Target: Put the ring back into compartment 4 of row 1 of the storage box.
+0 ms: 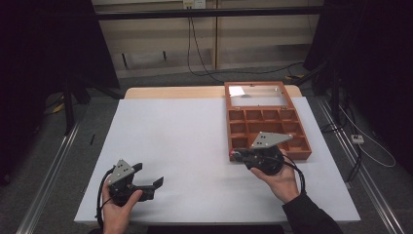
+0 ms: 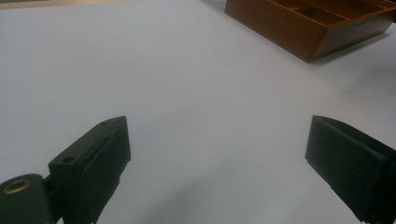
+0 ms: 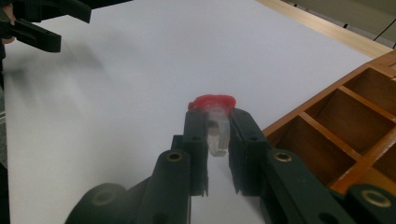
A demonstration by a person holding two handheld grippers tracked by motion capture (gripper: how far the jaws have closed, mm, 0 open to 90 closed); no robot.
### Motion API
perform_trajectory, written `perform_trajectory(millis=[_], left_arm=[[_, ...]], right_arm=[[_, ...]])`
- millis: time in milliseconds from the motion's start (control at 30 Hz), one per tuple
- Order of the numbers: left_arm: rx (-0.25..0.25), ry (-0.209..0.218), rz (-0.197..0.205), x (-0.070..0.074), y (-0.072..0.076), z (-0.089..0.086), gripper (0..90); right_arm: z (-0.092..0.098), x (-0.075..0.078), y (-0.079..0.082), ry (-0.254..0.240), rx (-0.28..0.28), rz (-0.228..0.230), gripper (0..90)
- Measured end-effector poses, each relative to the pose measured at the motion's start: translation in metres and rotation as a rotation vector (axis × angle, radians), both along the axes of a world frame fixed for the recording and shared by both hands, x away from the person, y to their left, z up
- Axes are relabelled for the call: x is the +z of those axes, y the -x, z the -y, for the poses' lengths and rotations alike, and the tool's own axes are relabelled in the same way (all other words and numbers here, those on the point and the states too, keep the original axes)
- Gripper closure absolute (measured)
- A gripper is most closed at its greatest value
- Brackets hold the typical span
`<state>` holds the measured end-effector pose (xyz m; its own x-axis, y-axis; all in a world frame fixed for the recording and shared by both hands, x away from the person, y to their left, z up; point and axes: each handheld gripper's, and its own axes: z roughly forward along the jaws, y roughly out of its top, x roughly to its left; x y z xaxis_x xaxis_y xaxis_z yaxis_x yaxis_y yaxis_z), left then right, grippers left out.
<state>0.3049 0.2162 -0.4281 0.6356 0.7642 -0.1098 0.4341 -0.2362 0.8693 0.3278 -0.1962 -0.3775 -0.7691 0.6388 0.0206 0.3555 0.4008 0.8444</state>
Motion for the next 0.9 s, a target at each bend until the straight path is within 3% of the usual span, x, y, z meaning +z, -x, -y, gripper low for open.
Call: perform_trajectory(millis=[500, 900], left_arm=[[0.013, 0.007, 0.008, 0.0, 0.0, -0.001, 6.7], [0.017, 0.009, 0.002, 0.0, -0.001, -0.002, 6.6]], right_arm=[[0.022, 0.008, -0.008, -0.005, -0.06, 0.015, 77.9], [0.051, 0.017, -0.017, -0.014, -0.134, 0.031, 78.0]])
